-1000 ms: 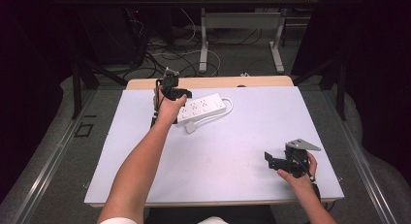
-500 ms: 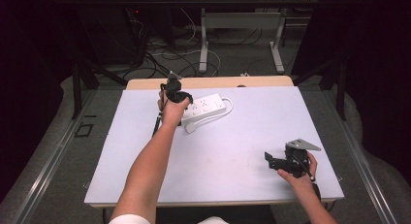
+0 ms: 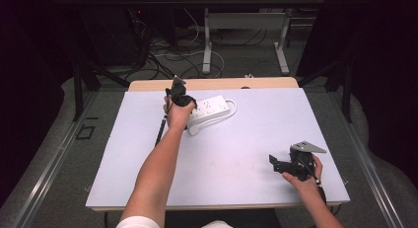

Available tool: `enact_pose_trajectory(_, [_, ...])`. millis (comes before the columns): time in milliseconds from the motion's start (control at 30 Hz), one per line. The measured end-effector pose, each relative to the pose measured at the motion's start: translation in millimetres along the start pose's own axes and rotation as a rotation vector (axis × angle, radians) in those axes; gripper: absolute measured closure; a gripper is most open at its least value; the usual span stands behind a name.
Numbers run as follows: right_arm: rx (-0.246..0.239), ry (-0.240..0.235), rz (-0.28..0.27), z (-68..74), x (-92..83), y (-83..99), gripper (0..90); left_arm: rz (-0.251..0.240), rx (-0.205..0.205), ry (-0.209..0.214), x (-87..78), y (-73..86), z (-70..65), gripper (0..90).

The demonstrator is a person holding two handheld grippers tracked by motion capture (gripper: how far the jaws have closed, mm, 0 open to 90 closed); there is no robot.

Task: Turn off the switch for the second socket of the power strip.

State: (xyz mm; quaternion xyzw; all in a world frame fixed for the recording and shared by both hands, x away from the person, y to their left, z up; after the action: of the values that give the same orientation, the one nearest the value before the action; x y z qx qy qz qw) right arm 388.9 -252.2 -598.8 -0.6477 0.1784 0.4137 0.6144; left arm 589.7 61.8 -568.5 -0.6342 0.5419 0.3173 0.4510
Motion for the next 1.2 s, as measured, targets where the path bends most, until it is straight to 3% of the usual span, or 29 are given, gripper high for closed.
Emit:
enact_pose_trajectory(467, [-0.009, -0.001, 0.0, 1.1, 0.1, 0.0, 12.5, 0.029, -0.002, -0.018, 15.9, 5.9, 2.7, 84.4])
enact_pose_trajectory(1200, [-0.009, -0.002, 0.001, 2.3, -0.1, -0.1, 13.0, 0.033, -0.01, -0.039, 21.9, 8.2, 2.7, 89.4])
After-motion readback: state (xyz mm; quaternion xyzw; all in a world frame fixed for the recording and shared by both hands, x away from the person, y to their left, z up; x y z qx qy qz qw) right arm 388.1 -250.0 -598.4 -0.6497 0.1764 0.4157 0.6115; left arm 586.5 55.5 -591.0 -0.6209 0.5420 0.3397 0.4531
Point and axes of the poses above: each handheld gripper's, and its own axes: x roughly forward along the jaws, y roughly out of its underside, z roughly to its left, the point moved 9 cm from there along x, roughly forward along the jaws, and after that the axes turned 15 degrees about z, right-handed, at the moved point
